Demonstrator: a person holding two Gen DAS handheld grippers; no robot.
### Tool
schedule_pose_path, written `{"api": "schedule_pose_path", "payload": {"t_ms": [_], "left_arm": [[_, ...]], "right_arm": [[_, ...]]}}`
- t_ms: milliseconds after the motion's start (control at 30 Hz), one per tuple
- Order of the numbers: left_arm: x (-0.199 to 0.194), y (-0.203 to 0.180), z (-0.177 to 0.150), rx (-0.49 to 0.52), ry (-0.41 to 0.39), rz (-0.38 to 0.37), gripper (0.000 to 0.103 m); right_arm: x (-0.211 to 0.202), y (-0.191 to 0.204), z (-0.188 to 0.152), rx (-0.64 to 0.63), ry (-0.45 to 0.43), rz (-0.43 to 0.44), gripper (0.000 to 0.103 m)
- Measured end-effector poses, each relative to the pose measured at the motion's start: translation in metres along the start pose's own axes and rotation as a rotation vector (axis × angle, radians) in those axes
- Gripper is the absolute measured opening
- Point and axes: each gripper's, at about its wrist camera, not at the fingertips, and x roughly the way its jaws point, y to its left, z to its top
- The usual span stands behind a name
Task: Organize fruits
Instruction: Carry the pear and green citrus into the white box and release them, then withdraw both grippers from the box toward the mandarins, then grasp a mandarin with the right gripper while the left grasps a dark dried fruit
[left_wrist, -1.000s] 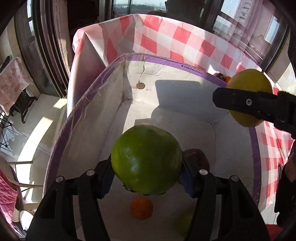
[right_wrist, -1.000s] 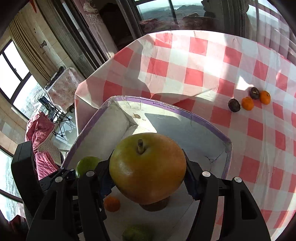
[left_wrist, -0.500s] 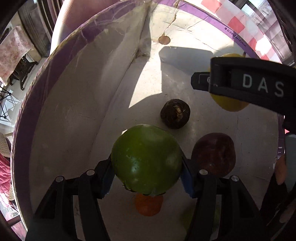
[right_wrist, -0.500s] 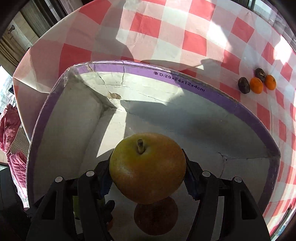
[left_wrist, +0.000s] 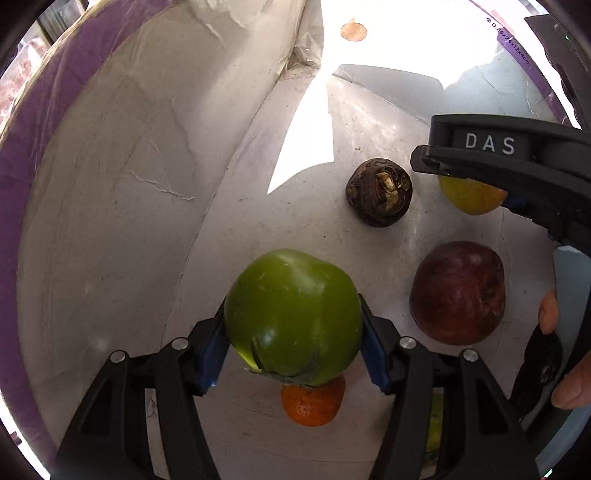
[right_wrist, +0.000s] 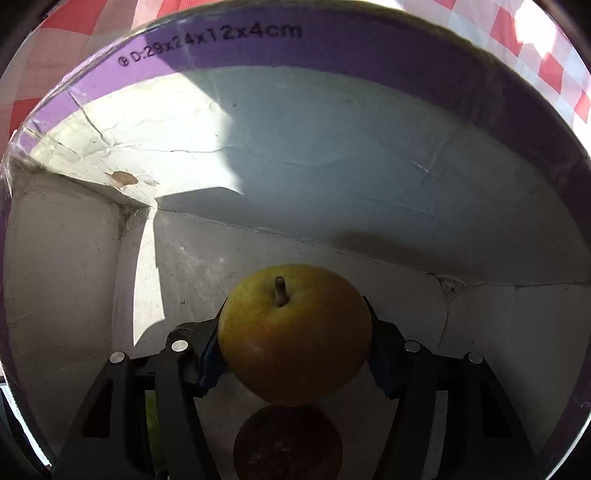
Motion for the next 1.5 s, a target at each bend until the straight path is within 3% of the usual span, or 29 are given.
{"api": "schedule_pose_path", "payload": {"t_ms": [133, 267, 367, 533, 700, 800, 933, 1033, 1167, 1500], "left_arm": [[0.003, -0.003, 0.001, -0.003, 0.005, -0.007, 0.071], [0.003, -0.004, -0.001, -0.014, 0.009, -0.046, 0.083], [-0.007, -0.002, -0.005, -0.021, -0.027, -0.058, 0.083], [-0.047, -0.002, -0.010, -0.031, -0.209, -0.110, 0.086], [-0.089, -0.007, -0.019, -0.046, -0.419, -0.092, 0.096], [-0.112, -0.010, -0.025, -0.076, -0.544, -0.064, 0.101], [-0.135, -0.013, -0.030, -0.146, -0.640, -0.060, 0.101], [-0.151, -0.019, -0.025, -0.194, -0.679, -0.097, 0.101], [-0.150, -0.043, -0.024, -0.188, -0.726, -0.103, 0.101], [-0.129, -0.108, -0.001, -0.115, -0.674, -0.043, 0.101]], "right_arm": [[-0.003, -0.007, 0.001, 0.028, -0.005, 0.013, 0.065], [-0.025, -0.010, 0.008, 0.075, -0.067, 0.053, 0.078], [-0.045, -0.016, 0.009, 0.108, -0.103, 0.119, 0.082], [-0.086, -0.025, 0.002, 0.083, -0.190, 0.220, 0.083], [-0.134, -0.051, -0.012, 0.060, -0.363, 0.324, 0.085], [-0.159, -0.068, -0.014, 0.067, -0.462, 0.326, 0.086], [-0.170, -0.122, -0.011, 0.149, -0.544, 0.283, 0.087], [-0.162, -0.170, -0.010, 0.243, -0.545, 0.222, 0.087], [-0.138, -0.228, -0.013, 0.323, -0.500, 0.137, 0.087], [-0.070, -0.316, -0.014, 0.318, -0.346, 0.076, 0.087]]}}
